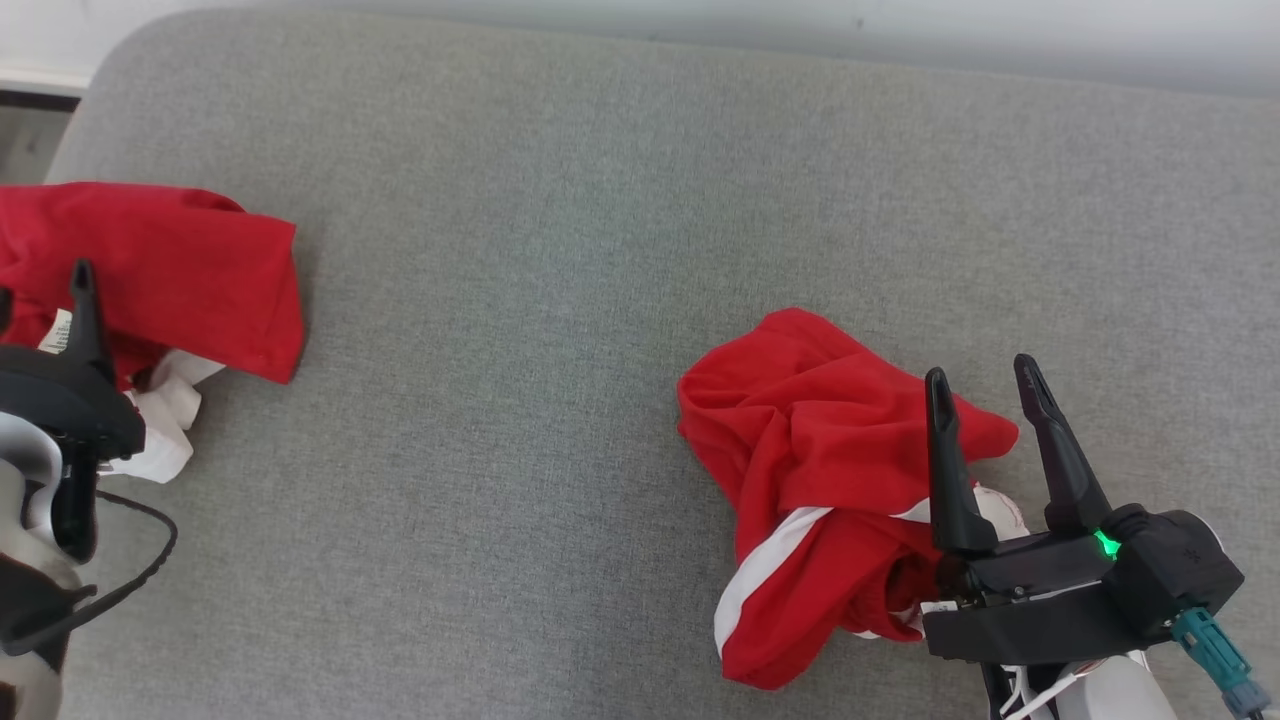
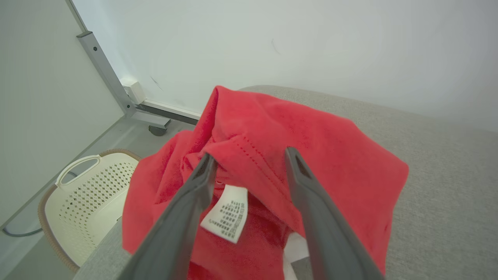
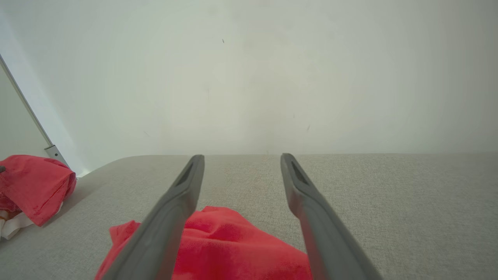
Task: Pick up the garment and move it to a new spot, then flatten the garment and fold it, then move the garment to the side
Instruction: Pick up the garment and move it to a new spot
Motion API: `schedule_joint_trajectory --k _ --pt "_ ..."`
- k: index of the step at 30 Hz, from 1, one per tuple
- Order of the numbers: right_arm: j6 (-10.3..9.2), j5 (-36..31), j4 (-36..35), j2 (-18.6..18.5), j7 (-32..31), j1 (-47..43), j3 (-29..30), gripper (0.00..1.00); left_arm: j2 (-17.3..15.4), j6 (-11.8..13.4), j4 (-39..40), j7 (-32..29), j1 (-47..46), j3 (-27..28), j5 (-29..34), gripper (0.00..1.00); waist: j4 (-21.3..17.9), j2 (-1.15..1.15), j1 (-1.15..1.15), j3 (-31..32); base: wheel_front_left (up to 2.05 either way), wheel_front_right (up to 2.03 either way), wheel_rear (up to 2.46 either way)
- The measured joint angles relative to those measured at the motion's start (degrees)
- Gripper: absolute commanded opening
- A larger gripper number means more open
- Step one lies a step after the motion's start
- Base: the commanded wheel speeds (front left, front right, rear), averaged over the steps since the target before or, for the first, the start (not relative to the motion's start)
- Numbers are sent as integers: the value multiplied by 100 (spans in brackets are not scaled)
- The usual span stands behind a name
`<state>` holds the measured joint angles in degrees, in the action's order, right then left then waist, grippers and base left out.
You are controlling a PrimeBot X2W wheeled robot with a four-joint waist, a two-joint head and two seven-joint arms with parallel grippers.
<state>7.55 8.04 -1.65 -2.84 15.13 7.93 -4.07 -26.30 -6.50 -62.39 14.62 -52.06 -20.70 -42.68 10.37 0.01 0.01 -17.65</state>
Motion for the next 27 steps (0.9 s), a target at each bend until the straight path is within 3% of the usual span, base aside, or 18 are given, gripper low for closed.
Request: schedule_joint_trajectory --k 5,13,20,27 --pt "0 146 34 -1 0 -7 -2 100 -170 55 606 43 169 249 227 100 -8 0 -1 204 0 0 0" --pt "0 298 109 -2 0 -139 120 100 -58 401 2565 43 1469 1059 1095 100 -95 -1 -1 643 0 0 0" --pt "0 348 208 -1 1 -353 234 100 412 657 3958 43 2842 1725 1723 100 -309 -1 -2 949 0 0 0" --pt "0 348 414 -2 0 -603 408 100 1149 622 5266 43 4248 2268 2368 100 -673 -1 -2 1217 0 0 0"
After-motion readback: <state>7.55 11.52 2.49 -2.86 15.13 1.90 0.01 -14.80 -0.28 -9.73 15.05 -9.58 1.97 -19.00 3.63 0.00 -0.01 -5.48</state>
